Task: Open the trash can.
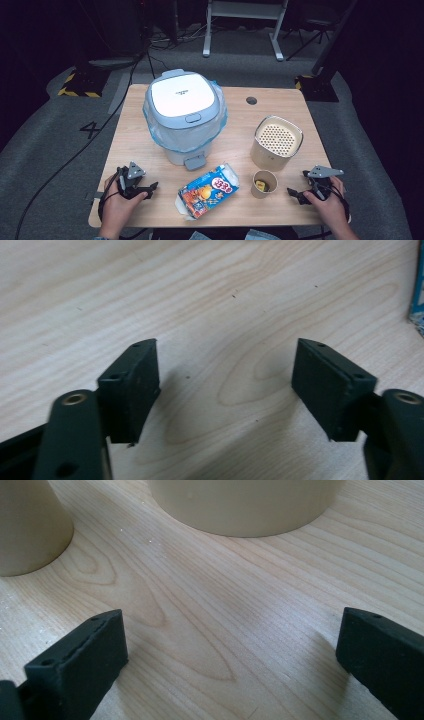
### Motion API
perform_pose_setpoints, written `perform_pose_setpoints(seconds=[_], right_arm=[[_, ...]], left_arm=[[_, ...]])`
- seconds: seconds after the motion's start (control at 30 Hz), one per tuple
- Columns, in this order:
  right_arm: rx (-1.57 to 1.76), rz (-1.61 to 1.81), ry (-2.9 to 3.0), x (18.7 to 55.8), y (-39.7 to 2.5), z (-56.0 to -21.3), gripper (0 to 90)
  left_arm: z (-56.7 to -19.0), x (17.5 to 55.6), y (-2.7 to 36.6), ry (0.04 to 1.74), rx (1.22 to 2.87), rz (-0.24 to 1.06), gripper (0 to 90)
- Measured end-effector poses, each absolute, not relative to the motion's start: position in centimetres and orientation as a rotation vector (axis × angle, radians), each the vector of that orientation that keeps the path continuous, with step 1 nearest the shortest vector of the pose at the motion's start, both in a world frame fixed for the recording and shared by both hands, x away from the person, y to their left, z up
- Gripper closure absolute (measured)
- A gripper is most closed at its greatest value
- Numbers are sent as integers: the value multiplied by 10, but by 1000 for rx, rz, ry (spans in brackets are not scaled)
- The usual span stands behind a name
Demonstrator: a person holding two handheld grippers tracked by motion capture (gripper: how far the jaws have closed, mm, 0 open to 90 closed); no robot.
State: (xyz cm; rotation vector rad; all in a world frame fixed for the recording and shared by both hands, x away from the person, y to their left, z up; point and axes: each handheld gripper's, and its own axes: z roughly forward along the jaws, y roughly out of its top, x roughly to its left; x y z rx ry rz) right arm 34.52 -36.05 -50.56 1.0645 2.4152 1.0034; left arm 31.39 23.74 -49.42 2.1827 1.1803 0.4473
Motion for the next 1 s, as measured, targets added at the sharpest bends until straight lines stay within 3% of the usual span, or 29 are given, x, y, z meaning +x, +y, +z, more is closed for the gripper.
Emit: perform_pose_setpoints(seconds=[0.43, 0.47, 0.5, 0.77, 1.0], right_arm=[[1064, 1003, 2415, 345, -361, -506, 3], [1064, 1004, 2415, 345, -360, -506, 4], [1064, 1004, 2415, 345, -360, -506, 3], [1063, 1003, 2415, 345, -361, -506, 3], [1063, 1004, 2415, 345, -360, -506, 3]], left_arm=[[-437, 303, 240, 1059, 2139, 391, 495], [-432, 302, 239, 1047, 2130, 390, 523], [-425, 301, 239, 1020, 2130, 385, 609], [-393, 301, 237, 894, 2067, 309, 845], [-367, 308, 234, 792, 2050, 293, 900]])
